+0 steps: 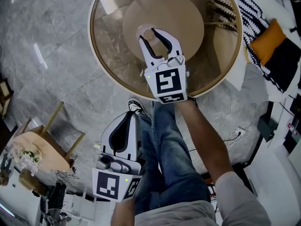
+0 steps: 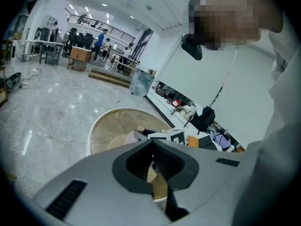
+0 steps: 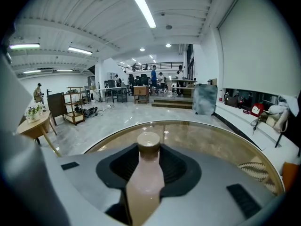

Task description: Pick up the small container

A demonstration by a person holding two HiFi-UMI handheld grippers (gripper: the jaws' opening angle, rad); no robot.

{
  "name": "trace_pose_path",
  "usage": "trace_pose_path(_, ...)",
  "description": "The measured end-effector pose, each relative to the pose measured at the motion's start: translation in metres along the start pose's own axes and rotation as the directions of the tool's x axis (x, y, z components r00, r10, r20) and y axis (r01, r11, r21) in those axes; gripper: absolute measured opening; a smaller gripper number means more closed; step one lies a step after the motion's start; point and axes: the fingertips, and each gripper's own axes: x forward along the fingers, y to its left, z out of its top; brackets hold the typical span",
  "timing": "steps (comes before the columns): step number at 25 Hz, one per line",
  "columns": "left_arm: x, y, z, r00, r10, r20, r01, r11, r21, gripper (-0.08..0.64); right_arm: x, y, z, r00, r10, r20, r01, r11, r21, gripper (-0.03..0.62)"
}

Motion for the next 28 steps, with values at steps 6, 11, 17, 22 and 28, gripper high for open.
trace_pose_path(6, -0.005, 0.001, 0.002, 1.000, 0.005, 0.012, -0.005, 1.000, 0.009, 0.018, -0.004, 0.001, -0.002, 1.000, 0.020, -0.011, -0.020, 1.000, -0.007, 0.144)
trace_pose_path(11, -0.011, 0.002, 0.002, 1.000, 0.007, 0.016, -0.007, 1.000, 0.011, 0.018, -0.010, 0.003, -0.005, 0.999, 0.034, -0.025, -0.034, 0.999, 0.000, 0.143)
trace_pose_path(17, -0.016, 0.005, 0.006, 1.000, 0.011, 0.020, -0.012, 1.000, 0.019, 0.018, -0.019, 0.005, 0.000, 0.999, 0.050, -0.021, -0.050, 0.999, -0.001, 0.143)
trace_pose_path(22, -0.019, 0.003, 0.011, 1.000, 0.007, 0.023, -0.007, 1.000, 0.031, 0.018, -0.030, 0.005, 0.005, 0.998, 0.059, -0.016, -0.059, 0.998, 0.001, 0.143)
trace_pose_path(28, -0.023, 0.000, 0.017, 1.000, -0.003, 0.031, 0.002, 0.999, 0.044, 0.018, -0.041, 0.005, 0.014, 0.998, 0.060, -0.006, -0.060, 0.998, 0.009, 0.143)
